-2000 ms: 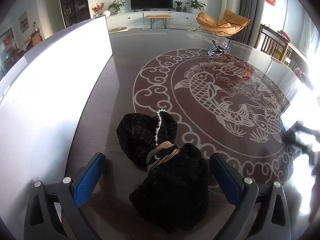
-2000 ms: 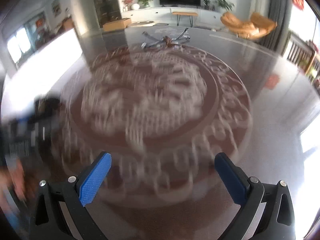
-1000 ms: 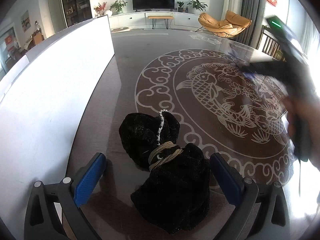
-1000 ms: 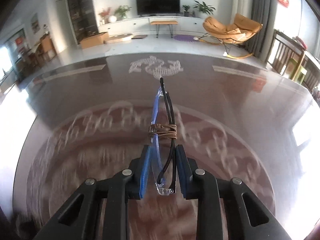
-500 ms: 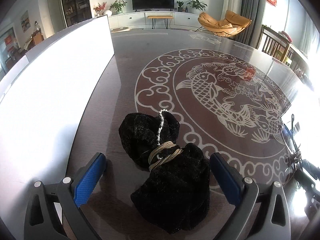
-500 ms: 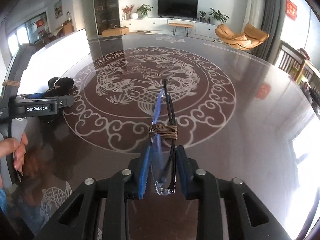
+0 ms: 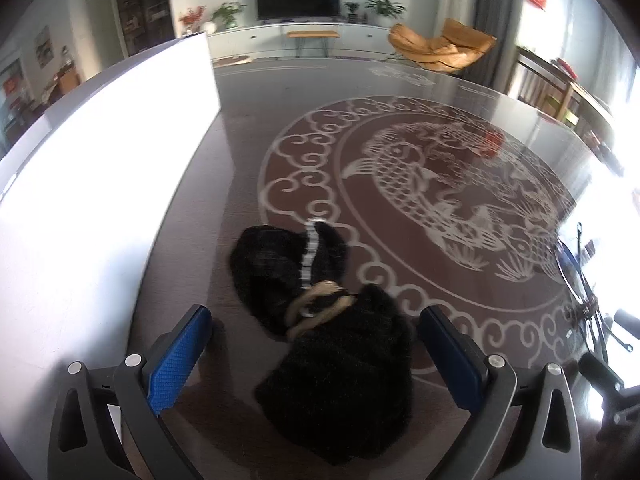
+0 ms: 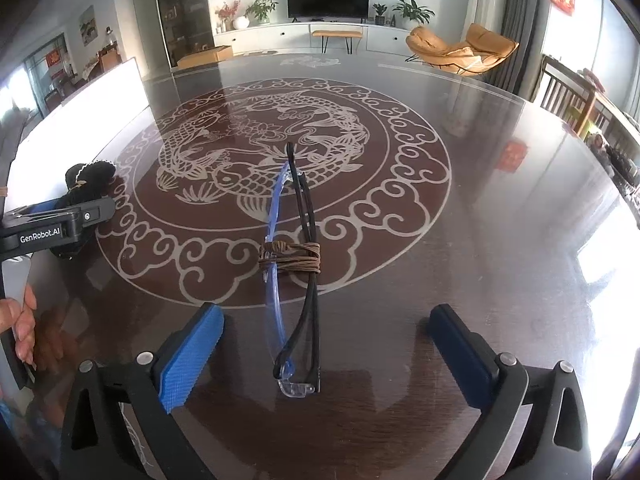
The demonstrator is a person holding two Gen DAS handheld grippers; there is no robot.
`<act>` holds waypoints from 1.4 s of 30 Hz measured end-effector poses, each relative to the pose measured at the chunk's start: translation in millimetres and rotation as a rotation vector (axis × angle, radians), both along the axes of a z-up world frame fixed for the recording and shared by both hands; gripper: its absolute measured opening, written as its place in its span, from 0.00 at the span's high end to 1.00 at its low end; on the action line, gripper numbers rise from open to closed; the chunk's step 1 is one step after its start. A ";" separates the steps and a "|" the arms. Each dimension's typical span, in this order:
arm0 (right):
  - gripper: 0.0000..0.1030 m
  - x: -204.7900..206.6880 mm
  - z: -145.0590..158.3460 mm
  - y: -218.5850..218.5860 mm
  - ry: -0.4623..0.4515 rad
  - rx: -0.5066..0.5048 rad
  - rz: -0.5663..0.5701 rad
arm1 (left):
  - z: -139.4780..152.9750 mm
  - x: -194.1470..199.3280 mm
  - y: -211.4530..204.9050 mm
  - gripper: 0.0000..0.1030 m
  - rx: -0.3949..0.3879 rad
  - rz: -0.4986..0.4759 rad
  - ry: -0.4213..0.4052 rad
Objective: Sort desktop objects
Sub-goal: 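Lift the glasses and knit item above the table with both tools, then carry both items over the bin and open both tools to drop them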
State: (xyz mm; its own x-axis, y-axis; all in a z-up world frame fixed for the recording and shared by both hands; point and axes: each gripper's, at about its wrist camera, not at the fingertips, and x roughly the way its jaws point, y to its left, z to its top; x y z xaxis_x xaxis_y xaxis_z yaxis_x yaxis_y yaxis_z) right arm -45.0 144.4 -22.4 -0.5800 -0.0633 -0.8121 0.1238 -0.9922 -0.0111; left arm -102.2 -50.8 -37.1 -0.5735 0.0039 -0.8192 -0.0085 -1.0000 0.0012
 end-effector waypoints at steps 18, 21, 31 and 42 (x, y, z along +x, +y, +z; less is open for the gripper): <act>0.00 -0.4 -0.5 -0.5 0.000 -0.001 0.000 | -0.6 5.1 15.9 0.00 0.001 -0.110 -0.004; 0.00 -0.4 -0.6 -0.6 0.000 -0.001 -0.001 | 0.1 6.8 18.6 0.00 0.003 -0.130 -0.006; 0.00 -0.5 -0.6 -0.7 0.000 -0.001 -0.001 | 0.6 44.2 6.4 0.00 0.005 -0.202 -0.023; 0.71 -36.4 13.2 -18.8 -0.105 0.017 0.152 | 10.6 16.2 17.4 0.35 -0.011 -0.142 -0.047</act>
